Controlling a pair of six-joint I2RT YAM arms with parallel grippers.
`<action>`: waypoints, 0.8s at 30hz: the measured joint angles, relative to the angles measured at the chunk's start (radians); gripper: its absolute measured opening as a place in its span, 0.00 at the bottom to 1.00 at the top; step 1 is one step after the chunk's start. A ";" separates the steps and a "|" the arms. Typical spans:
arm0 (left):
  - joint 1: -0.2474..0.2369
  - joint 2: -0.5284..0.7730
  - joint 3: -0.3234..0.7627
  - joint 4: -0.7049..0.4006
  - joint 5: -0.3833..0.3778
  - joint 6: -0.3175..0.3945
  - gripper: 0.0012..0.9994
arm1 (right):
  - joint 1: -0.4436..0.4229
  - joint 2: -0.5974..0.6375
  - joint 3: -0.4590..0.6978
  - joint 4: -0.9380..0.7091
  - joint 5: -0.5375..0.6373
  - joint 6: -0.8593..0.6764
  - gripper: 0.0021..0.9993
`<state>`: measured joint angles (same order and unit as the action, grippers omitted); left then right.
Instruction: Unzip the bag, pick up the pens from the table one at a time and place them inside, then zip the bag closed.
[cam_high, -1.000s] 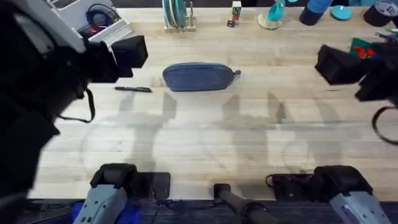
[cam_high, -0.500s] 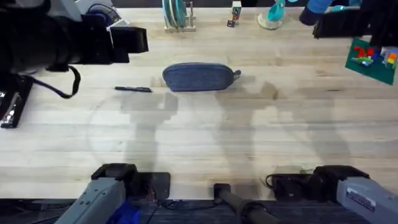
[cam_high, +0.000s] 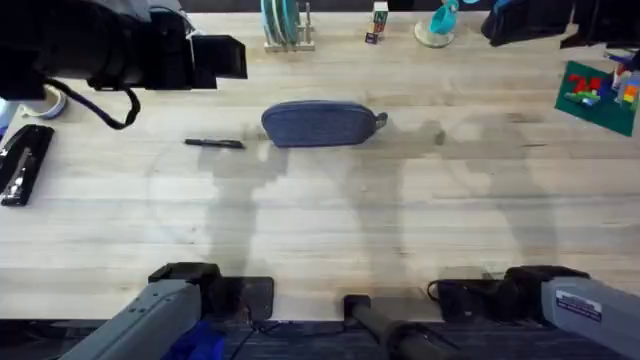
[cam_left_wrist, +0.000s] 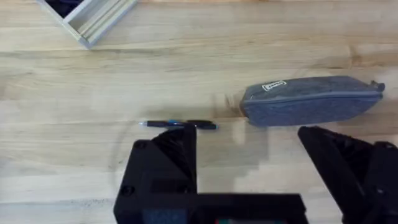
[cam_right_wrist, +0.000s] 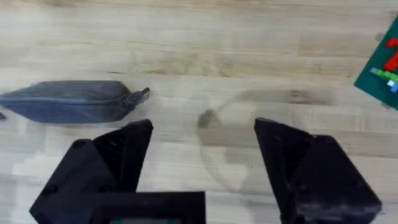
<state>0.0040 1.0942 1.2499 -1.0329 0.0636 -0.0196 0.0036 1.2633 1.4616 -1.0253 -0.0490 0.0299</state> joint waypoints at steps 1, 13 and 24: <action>0.000 0.000 0.000 0.004 0.000 0.000 0.99 | 0.000 0.000 0.000 0.000 0.000 0.000 1.00; 0.000 0.000 0.000 0.005 0.000 0.012 0.99 | 0.000 0.000 0.000 0.000 0.000 0.000 1.00; 0.151 0.000 0.000 0.024 0.225 0.324 0.99 | 0.000 0.000 0.000 0.000 0.000 0.000 1.00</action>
<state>0.1552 1.0946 1.2503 -1.0084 0.2891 0.3043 0.0036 1.2633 1.4616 -1.0252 -0.0490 0.0299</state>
